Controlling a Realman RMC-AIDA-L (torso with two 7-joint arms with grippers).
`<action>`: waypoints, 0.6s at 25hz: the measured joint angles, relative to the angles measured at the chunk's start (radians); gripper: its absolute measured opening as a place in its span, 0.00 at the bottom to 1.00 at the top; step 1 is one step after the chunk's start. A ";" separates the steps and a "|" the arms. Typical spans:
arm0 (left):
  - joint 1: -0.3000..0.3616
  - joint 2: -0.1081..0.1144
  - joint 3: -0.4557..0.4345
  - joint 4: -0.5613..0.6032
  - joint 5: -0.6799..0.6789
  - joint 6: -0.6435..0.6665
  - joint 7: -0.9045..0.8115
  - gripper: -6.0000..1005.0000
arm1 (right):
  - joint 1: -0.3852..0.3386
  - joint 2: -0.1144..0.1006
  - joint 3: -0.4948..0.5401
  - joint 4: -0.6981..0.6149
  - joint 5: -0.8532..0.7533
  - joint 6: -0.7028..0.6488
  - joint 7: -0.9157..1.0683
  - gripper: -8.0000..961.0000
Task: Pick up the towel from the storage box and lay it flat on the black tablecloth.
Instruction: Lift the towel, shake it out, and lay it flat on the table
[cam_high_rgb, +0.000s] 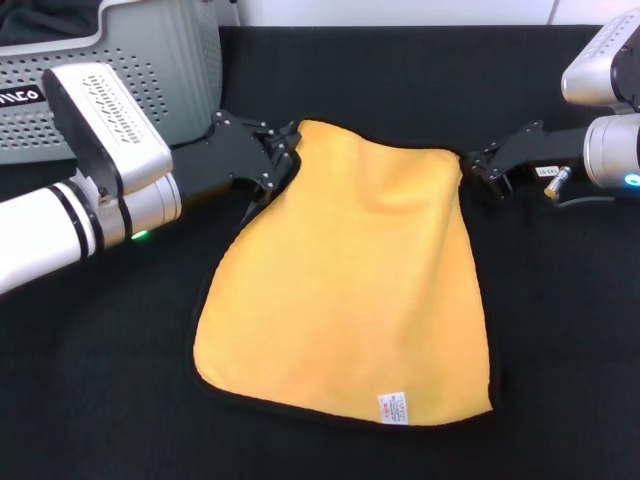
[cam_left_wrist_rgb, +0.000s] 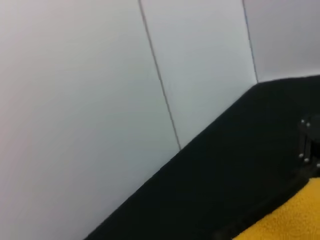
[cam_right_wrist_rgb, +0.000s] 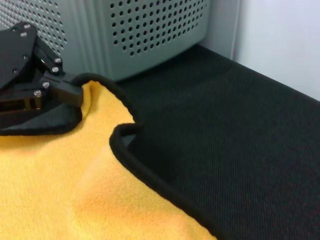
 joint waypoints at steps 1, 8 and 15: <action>-0.002 -0.002 -0.001 0.002 0.004 -0.003 0.027 0.02 | 0.000 0.000 0.000 0.000 0.000 0.000 0.000 0.08; -0.005 -0.011 0.001 0.009 0.016 -0.028 0.157 0.02 | -0.003 0.000 -0.003 0.000 0.000 0.002 0.000 0.09; -0.004 -0.014 -0.006 0.010 0.006 -0.030 0.174 0.02 | -0.005 0.000 -0.003 0.000 0.003 0.002 0.000 0.09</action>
